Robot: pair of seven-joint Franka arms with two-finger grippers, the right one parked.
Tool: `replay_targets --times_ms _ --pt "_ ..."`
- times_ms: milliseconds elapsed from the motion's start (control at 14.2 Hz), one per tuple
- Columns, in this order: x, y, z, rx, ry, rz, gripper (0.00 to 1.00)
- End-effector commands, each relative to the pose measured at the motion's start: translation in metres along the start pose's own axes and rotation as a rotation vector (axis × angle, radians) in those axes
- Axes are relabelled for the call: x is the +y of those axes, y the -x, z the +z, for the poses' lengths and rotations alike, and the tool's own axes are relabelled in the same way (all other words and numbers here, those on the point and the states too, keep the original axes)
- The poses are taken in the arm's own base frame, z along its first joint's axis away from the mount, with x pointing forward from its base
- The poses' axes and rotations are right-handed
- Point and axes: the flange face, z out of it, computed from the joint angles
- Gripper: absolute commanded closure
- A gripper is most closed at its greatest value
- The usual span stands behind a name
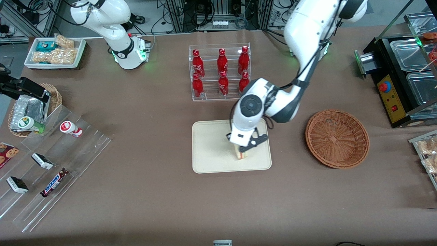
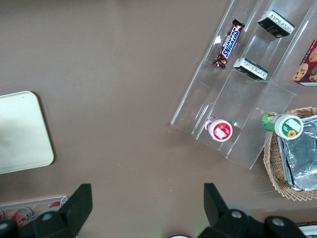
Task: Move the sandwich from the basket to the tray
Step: 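Lift the sandwich and carry it over the cream tray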
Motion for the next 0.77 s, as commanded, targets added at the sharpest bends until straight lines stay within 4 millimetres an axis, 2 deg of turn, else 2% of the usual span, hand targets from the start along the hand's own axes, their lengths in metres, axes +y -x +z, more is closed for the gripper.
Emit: replay_targets --times_ms 0,141,352,563,634,704 --pt "0.015 0.009 0.005 0.030 0.031 0.029 0.96" --pt "0.020 0.021 0.011 0.050 0.014 0.101 0.96" --pt "0.017 0.021 0.019 0.089 -0.021 0.176 0.96" --pt "0.016 0.021 0.023 0.082 -0.024 0.174 0.94" --pt "0.016 0.021 0.024 0.080 -0.023 0.162 0.92" --pt "0.016 0.021 0.024 0.079 -0.022 0.160 0.80"
